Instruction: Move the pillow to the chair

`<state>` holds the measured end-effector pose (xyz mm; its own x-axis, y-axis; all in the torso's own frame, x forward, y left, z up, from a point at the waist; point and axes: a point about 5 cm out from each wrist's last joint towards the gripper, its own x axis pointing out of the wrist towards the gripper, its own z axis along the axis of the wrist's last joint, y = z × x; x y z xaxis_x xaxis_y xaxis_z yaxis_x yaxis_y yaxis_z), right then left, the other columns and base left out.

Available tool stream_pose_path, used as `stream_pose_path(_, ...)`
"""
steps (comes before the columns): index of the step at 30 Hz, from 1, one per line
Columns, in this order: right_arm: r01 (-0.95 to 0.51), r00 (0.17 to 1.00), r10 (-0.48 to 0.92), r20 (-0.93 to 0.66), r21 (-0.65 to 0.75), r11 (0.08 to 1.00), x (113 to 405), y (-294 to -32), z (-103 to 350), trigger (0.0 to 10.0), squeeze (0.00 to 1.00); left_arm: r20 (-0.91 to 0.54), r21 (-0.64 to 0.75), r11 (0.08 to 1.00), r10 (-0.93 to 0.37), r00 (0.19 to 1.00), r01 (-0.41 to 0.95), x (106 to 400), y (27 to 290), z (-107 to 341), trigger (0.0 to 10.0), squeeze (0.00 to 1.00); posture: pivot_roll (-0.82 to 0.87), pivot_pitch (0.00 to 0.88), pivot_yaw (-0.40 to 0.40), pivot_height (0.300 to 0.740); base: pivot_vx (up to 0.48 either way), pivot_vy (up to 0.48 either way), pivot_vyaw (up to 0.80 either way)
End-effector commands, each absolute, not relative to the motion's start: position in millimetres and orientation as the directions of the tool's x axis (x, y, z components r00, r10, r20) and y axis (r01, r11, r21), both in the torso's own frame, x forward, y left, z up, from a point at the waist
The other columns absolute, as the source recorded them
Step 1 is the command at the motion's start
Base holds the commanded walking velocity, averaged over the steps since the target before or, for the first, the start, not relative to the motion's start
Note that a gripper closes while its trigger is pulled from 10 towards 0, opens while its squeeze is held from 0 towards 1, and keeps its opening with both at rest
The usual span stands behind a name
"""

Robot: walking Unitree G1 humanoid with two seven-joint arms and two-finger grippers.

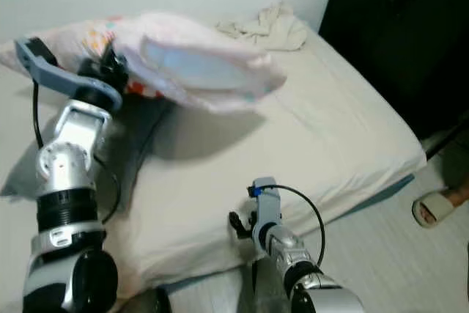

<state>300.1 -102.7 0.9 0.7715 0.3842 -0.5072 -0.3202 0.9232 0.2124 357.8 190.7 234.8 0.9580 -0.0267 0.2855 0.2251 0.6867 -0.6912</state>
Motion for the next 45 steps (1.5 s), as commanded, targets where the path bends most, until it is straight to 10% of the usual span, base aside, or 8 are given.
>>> stream_pose_path(1,-0.307,0.757,0.357,-0.548,0.185,0.934,295,-105,-6,10.0,0.0,0.226,-0.661,0.74,0.04,0.973,0.123,357,199,218,10.0,0.0,-0.07,0.085,-0.046,0.666,0.0,0.0,0.0)
stream_pose_path(45,-0.353,0.724,0.381,-0.575,0.165,0.921,289,-103,-11,10.0,0.0,-0.015,-0.552,0.833,0.033,0.999,-0.036,330,203,99,10.0,0.0,-0.03,0.046,-0.066,0.74,0.0,0.0,0.0)
